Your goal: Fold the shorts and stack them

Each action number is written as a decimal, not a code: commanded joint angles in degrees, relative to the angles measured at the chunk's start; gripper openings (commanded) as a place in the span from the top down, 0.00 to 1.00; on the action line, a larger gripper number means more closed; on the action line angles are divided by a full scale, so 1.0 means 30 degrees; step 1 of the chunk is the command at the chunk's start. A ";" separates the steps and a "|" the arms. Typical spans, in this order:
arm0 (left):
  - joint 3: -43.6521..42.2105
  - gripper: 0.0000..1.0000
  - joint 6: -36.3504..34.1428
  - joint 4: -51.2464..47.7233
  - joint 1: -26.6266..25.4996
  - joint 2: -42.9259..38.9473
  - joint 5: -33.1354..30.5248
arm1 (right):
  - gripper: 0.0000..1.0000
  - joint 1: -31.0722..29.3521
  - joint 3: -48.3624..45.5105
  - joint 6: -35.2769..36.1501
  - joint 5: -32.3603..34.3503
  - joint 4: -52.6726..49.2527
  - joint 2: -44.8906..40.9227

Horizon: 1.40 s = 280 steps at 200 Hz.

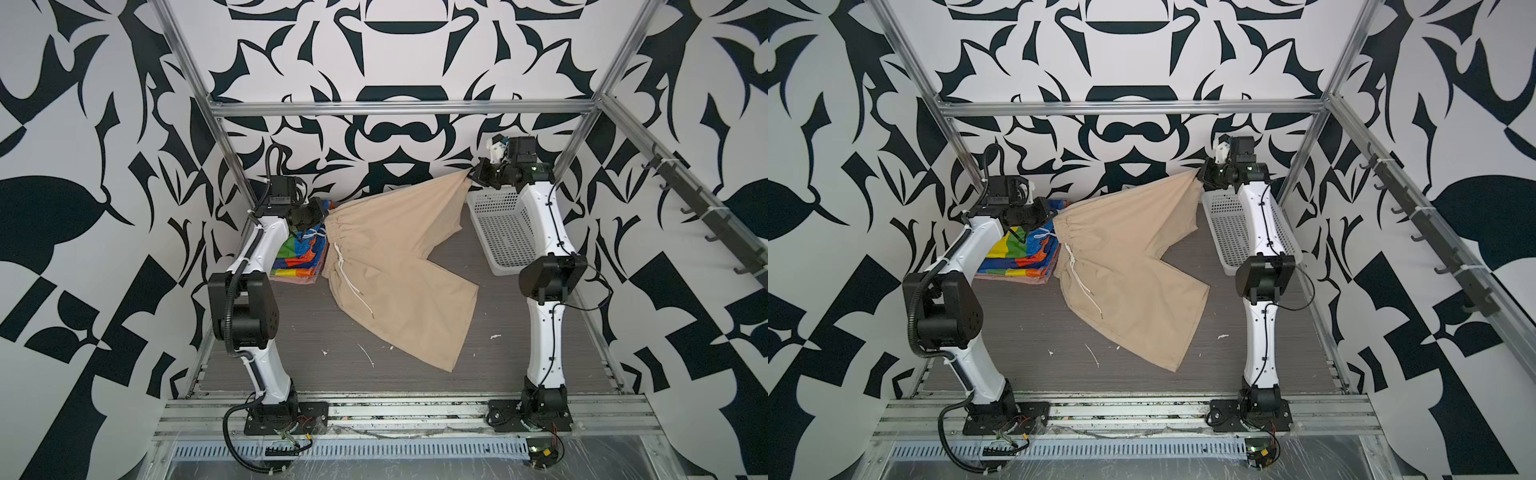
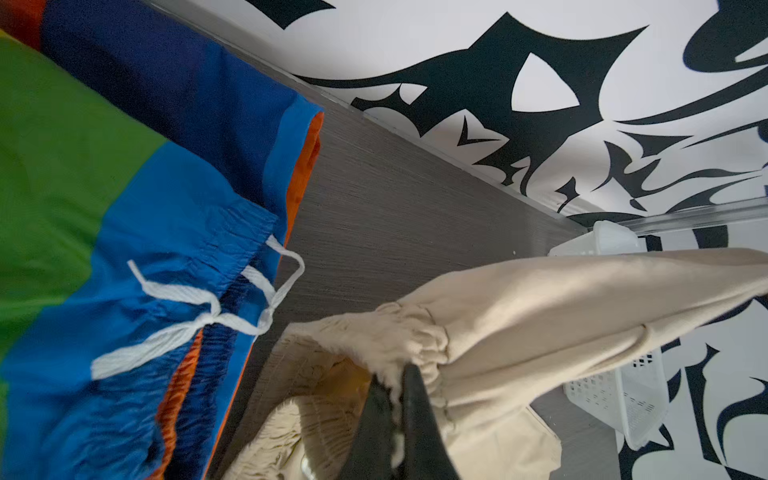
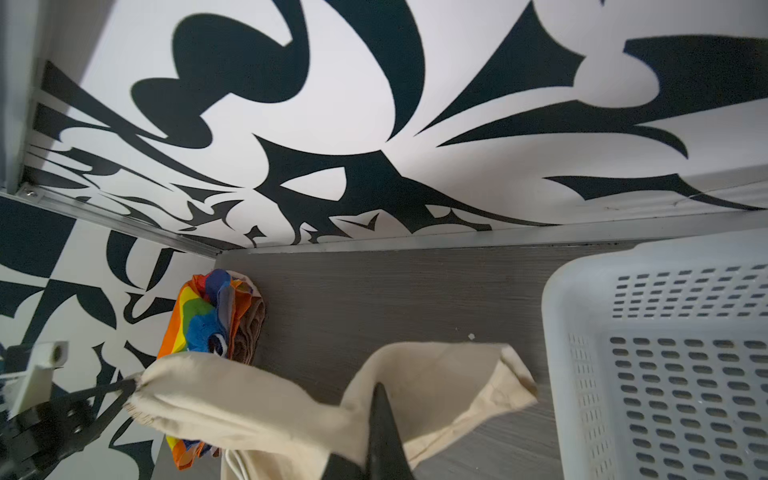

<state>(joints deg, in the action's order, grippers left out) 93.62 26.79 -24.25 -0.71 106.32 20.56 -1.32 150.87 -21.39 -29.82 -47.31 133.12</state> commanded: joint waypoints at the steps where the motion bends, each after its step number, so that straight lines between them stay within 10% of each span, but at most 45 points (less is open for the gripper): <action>1: 0.0355 1.00 0.0371 0.0359 0.1075 -0.0215 0.0016 | 1.00 0.0529 -0.3216 0.0656 0.1266 0.0022 -0.4348; 80: -0.4977 1.00 0.0947 0.1971 0.1321 -0.3107 -0.0297 | 1.00 -0.2212 -2.8634 -0.1693 0.2708 0.4591 -1.9914; 135: -1.0795 1.00 0.2495 0.3525 0.1830 -0.5285 -0.1196 | 1.00 -0.6062 -3.9300 -0.4701 0.3626 0.8084 -2.2078; 237: -1.5218 1.00 0.4448 0.5302 -0.0491 -0.6910 -0.0199 | 1.00 -0.4481 -3.1094 -0.0587 0.8790 0.6199 -1.2600; 280: -1.2450 1.00 0.3526 0.3308 -0.0061 -0.7480 -0.1024 | 1.00 -0.4400 -2.5400 0.1078 1.0494 0.1754 -1.5121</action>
<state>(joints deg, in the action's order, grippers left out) 51.07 38.92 -11.73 -2.15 86.32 19.46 -14.11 67.46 -22.74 -3.57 -32.62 96.44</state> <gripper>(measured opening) 0.070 0.050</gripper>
